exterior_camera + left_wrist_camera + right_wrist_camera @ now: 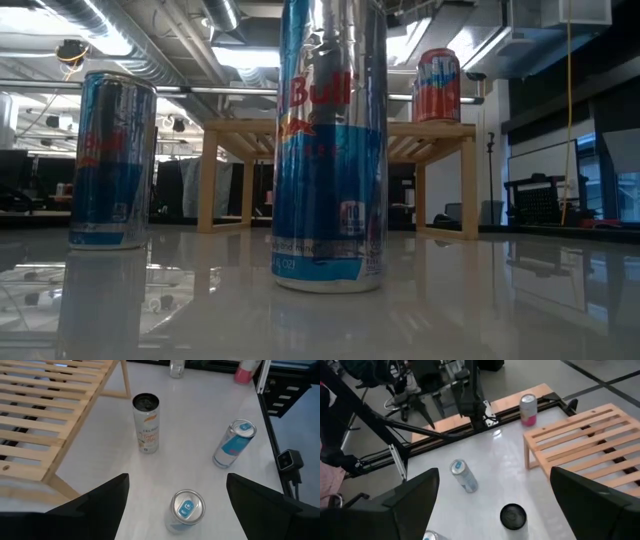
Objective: Place canned beverage on shelf
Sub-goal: Put the left white yellow soda can on the shelf
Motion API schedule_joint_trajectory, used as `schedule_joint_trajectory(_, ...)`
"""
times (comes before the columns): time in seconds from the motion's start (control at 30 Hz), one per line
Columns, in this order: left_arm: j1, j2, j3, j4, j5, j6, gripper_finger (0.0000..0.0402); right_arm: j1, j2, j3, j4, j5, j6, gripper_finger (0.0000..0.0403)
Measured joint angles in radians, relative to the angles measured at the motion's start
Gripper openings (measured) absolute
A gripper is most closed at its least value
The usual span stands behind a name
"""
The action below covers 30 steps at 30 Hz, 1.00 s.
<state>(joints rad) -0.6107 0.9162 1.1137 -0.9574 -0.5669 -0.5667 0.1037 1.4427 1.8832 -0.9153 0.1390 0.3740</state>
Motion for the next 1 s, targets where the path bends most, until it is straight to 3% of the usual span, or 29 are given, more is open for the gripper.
schedule_joint_trajectory(0.43, -0.034, -0.002, 0.000, -0.021, -0.001, -0.020, 0.0324, 0.087, 0.086, 0.000, -0.012, 0.054, -0.021, 0.0372)
schedule_joint_trajectory(1.0, -0.033, -0.001, 0.000, -0.063, -0.034, -0.057, 0.0324, 0.086, 0.173, 0.000, -0.047, 0.099, -0.091, 0.0372)
